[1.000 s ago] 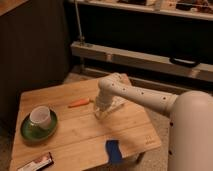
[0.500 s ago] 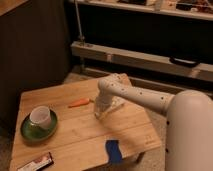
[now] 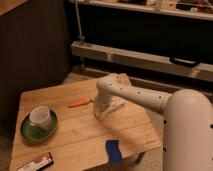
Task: Stand the bottle upright
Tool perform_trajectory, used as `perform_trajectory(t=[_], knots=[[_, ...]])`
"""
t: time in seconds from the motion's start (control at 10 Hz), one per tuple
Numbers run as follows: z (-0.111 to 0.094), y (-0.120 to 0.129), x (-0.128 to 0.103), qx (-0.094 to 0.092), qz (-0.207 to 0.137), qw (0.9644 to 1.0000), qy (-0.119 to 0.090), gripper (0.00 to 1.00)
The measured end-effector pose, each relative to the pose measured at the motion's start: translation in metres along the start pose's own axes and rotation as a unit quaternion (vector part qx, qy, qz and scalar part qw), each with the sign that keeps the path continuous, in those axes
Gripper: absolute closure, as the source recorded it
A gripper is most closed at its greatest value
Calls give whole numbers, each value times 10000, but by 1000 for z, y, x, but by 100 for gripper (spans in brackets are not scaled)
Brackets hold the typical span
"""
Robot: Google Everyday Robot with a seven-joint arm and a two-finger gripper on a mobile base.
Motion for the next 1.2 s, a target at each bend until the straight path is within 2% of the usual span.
perform_trajectory(t=[0.9, 1.2], knots=[[4, 0, -1, -155, -73, 9999, -3, 50], [6, 1, -1, -190, -74, 9998, -18, 69]])
